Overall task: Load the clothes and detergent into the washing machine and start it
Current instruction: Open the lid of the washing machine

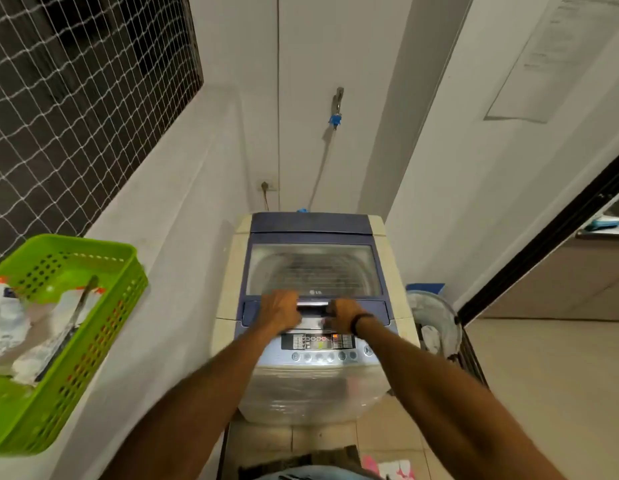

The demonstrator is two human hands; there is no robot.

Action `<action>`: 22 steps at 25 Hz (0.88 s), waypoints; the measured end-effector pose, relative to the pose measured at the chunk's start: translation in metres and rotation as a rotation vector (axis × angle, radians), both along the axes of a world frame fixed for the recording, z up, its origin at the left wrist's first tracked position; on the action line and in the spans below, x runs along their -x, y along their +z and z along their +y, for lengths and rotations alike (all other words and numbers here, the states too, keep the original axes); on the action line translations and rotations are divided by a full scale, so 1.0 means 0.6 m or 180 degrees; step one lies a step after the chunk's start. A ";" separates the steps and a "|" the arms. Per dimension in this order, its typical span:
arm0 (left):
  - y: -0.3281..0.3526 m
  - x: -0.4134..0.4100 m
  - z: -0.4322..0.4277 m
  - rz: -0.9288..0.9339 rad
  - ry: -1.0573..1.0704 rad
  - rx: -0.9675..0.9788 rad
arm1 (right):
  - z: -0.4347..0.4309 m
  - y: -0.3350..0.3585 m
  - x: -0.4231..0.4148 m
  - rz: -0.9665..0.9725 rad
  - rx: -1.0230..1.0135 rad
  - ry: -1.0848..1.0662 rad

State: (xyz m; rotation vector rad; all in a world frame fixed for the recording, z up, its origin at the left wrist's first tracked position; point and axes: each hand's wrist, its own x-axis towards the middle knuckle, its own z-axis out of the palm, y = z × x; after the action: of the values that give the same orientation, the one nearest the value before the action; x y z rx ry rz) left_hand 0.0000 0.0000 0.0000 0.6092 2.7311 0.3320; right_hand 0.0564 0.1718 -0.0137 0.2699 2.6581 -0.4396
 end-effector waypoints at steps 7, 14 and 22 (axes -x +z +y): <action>-0.086 -0.005 0.023 -0.0277 -0.0195 0.0158 | 0.026 -0.061 0.000 -0.0043 -0.0272 0.0310; -0.076 -0.003 0.061 -0.0654 -0.0184 0.0676 | 0.043 -0.081 0.013 -0.0083 -0.0367 0.0537; 0.011 -0.003 0.082 0.1111 0.0529 -0.0161 | 0.105 0.085 0.094 0.0441 -0.0001 0.1095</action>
State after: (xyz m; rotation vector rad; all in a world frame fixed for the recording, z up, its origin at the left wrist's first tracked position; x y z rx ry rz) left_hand 0.0017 0.0489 0.0068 0.4927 3.1277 0.3648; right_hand -0.0003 0.2346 0.0371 -0.2247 2.7625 -0.3563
